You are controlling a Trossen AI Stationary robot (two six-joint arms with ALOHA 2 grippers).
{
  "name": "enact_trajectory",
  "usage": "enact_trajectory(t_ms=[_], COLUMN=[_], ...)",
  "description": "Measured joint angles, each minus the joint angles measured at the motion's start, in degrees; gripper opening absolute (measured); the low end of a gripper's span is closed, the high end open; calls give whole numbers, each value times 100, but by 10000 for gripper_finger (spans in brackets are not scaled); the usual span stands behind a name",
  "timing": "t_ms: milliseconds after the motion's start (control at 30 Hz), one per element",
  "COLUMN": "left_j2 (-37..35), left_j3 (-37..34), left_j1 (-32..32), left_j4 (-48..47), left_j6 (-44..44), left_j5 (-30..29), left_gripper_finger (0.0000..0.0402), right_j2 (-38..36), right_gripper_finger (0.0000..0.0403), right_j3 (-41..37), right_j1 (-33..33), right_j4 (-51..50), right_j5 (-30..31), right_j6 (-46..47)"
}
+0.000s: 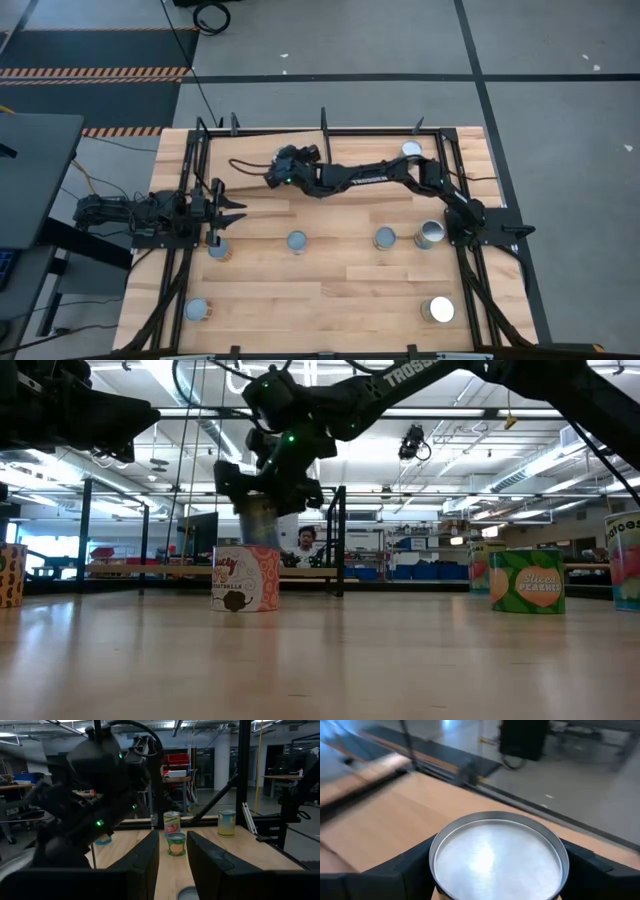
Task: Pick and place cans onto a shelf
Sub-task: Put the canned peas on the shelf
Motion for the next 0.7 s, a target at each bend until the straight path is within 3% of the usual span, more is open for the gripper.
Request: enact_trajectory(t_ms=[233, 467, 600, 700], left_j2=[-1, 1, 0, 1], left_j3=[0, 0, 0, 0], left_j1=[2, 0, 0, 0], left_j4=[1, 1, 0, 1], left_j6=[0, 0, 0, 0], left_j5=[2, 2, 0, 1], left_gripper_finger=[105, 105, 105, 105], right_j2=[0, 0, 0, 0], right_gripper_finger=[329, 337, 338, 338], right_j3=[0, -172, -254, -271], right_j1=[-106, -266, -349, -392], right_j4=[709, 895, 1291, 1287], right_j5=[-339, -1171, -1343, -1795], right_j6=[-864, -86, -278, -720])
